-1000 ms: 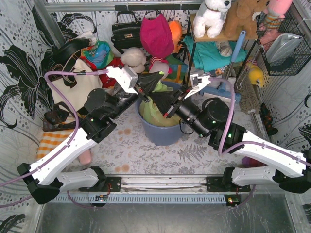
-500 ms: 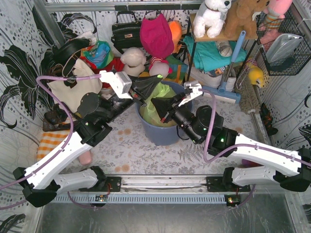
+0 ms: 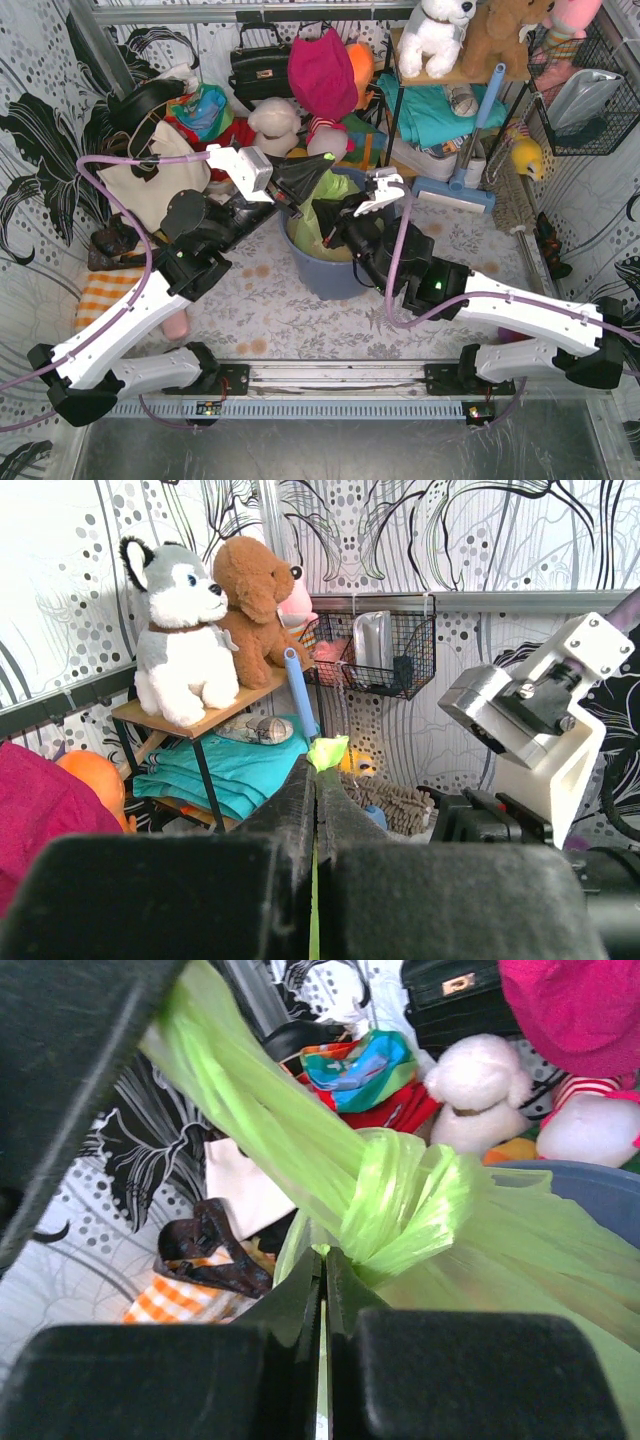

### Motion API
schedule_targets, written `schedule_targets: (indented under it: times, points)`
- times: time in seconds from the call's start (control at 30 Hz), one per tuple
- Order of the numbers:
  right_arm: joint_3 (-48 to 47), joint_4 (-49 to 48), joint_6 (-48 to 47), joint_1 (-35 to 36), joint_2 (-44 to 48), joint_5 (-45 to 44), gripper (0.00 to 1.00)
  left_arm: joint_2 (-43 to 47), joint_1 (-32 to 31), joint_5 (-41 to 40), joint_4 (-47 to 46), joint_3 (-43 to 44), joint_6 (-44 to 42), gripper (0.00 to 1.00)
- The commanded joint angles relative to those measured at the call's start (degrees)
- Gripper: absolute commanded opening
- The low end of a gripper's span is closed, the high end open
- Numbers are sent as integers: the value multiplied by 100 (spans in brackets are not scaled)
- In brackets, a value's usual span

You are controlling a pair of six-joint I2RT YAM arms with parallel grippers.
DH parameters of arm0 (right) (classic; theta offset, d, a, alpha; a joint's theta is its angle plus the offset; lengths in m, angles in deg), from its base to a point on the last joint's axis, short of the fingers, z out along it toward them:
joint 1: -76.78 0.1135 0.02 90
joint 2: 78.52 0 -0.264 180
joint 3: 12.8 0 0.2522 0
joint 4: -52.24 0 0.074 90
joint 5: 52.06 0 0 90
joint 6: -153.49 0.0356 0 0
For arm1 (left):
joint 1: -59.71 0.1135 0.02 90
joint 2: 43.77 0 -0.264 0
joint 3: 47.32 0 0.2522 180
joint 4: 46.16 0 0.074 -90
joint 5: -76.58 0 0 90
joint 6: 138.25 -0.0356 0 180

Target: Tie the trash bag

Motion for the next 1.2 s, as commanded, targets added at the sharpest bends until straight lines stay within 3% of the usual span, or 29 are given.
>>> schedule_targets:
  times: [0.0,0.2,0.57,0.87,1.03,1.17]
  points:
    - [67,-483,-129,143,-140,-926,0,35,-9,-58,-209,86,-80,0]
    - [417,-2359,-1193,505,-569,-2119,0,46,-9,-26,-115,79,-98,0]
    - [406,-5057,-3089,525,-1453,-3193,0,103,-8,9,-80,50,-97,0]
    - [531,-4676,-2775,147,-1351,-3269,0,114,-6,-17,-49,59,-98,0]
    - [444,-3555,-1737,-275,-1281,-2623,0,72,-4,101,39,103,-90,0]
    - [441,-3706,-1730,-540,-1401,-2223,0,49,-3,170,107,129,-66,0]
